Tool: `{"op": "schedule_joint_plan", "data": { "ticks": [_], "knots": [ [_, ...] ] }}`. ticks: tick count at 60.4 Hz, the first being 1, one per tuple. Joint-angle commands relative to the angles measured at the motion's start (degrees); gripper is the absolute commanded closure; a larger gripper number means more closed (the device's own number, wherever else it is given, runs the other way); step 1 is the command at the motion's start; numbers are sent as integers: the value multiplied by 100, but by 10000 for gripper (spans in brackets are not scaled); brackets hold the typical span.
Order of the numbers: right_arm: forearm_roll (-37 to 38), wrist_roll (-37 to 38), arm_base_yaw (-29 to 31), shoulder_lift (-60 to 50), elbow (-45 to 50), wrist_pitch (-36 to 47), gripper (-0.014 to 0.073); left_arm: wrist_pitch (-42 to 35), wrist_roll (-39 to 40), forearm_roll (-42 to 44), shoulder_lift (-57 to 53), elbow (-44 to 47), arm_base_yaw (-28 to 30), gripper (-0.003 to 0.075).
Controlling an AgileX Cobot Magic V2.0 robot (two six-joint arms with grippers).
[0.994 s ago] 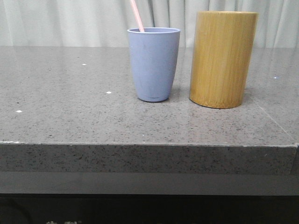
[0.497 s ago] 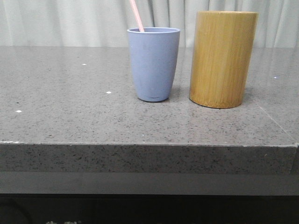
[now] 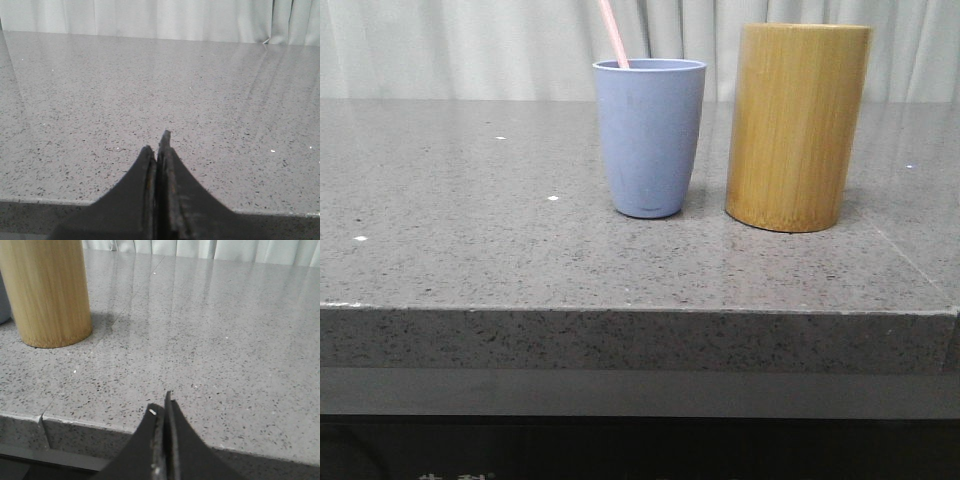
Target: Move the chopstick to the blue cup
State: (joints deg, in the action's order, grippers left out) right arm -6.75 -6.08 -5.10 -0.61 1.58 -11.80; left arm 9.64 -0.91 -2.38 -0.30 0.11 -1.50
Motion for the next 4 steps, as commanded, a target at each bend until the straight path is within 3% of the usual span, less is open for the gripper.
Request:
{"op": "schedule_joint_plan", "data": {
  "ticks": [1, 4],
  "knots": [
    [36, -4, 36, -115, -29, 500, 706, -491, 46, -62, -131, 38, 16, 739],
    [36, -4, 36, -115, -29, 500, 706, -491, 46, -62, -131, 38, 16, 739]
  ]
}}
